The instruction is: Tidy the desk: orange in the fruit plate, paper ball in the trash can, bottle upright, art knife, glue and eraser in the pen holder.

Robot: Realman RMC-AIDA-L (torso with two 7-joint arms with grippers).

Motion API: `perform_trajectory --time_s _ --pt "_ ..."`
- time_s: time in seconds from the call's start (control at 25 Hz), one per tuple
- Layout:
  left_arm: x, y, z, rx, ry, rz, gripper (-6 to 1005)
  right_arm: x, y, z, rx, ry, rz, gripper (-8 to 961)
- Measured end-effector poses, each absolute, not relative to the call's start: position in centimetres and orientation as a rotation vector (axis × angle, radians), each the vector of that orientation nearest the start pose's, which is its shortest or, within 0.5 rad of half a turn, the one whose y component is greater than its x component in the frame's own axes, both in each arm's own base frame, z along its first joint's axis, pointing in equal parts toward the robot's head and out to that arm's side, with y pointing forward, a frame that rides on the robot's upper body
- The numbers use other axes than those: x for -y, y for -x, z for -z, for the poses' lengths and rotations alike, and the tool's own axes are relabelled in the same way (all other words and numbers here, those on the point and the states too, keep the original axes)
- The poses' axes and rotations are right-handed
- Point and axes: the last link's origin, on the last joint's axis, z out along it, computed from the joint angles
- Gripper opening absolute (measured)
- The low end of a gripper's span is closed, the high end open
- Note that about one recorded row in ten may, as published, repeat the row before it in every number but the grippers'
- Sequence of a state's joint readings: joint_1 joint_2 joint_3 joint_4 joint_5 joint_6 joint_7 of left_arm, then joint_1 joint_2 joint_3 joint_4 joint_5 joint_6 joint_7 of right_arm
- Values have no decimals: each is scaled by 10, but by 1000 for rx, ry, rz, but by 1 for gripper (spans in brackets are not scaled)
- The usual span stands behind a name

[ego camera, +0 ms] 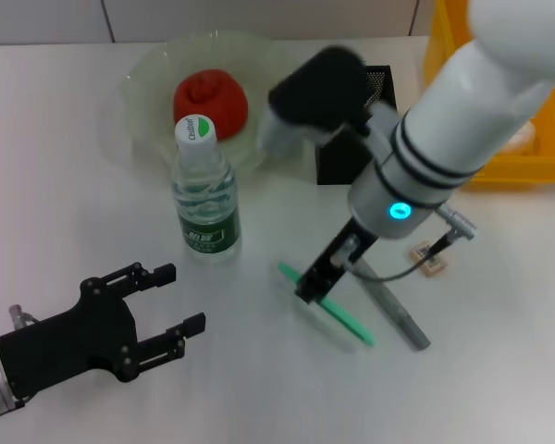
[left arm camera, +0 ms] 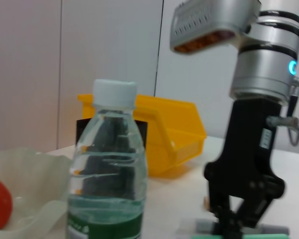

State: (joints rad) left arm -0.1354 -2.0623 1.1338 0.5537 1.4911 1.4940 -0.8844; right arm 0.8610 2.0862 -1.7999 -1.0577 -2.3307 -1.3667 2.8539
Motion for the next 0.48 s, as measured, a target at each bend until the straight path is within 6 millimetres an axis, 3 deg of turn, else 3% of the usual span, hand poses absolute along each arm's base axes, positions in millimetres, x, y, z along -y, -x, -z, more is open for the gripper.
perform_trajectory --time_s 0.16,0.2,0.24,0.28,0.4,0.44,0.48 --pt "-218 318 32 465 2610 828 711 -344 -110 79 -1024 2769 444 101" --pt "-217 317 32 471 2617 844 713 -349 -109 59 -1060 2753 337 101" --pt "-217 317 32 471 2617 844 715 -349 -109 59 -1060 2753 337 101" --pt "-217 313 32 476 2635 870 717 -354 -108 37 -1085 2722 225 101" --pt "-216 308 35 463 2668 889 798 -362 -111 1 -1084 2647 52 100" --pt "-216 308 35 463 2668 889 798 -362 -111 1 -1084 2647 52 100" --pt "-218 306 36 453 2681 892 798 -366 -118 -25 -1039 2580 -74 100"
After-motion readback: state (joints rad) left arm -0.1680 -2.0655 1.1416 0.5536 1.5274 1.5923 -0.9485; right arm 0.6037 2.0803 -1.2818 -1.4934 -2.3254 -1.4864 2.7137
